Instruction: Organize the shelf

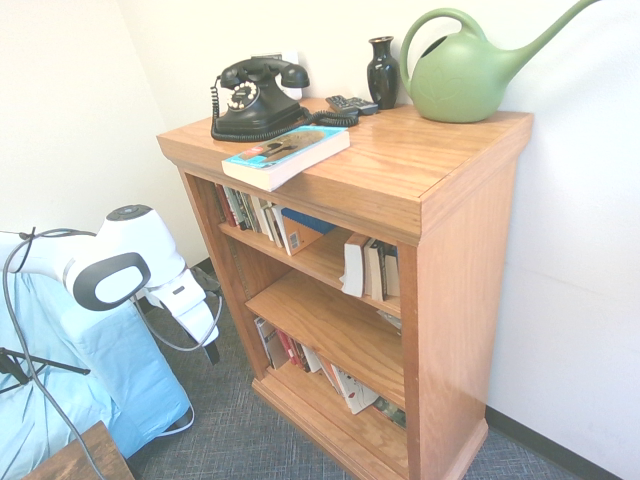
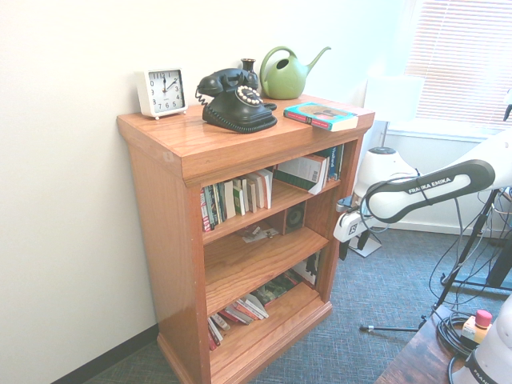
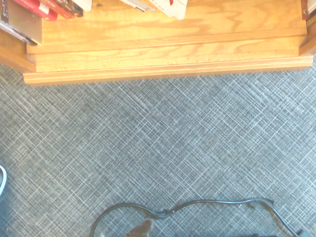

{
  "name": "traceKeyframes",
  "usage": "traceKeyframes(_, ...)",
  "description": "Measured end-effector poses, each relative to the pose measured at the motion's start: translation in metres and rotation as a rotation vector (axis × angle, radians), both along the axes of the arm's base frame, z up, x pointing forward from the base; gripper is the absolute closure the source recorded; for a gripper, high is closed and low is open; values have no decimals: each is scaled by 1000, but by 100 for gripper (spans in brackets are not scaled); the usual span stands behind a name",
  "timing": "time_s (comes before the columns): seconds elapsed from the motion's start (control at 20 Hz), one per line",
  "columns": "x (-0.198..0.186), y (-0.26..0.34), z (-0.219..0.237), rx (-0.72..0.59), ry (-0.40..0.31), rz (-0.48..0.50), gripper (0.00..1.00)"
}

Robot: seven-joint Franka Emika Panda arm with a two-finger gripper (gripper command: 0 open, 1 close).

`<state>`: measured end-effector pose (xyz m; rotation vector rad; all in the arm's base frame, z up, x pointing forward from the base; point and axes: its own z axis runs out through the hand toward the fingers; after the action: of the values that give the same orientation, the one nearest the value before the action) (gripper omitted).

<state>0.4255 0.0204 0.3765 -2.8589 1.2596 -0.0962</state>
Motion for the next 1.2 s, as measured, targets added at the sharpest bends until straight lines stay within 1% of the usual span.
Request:
traceKeyframes(0.25,1,-7,2,-16,3,-8,0)
traceKeyframes(0.4,5,-20,16,-88,-5,-14,0)
traceKeyframes(0.55,7,-28,47,-201,-19,-18,0)
traceKeyframes(0.85,6,-27,127,-462,-55,-17,0)
traceKeyframes(0.95,8,-25,145,-568,-51,-11,0)
traceKeyframes(1.1,10,-21,174,-715,-16,-17,0)
traceKeyframes(1.2,16,-15,194,-797,-13,-12,0)
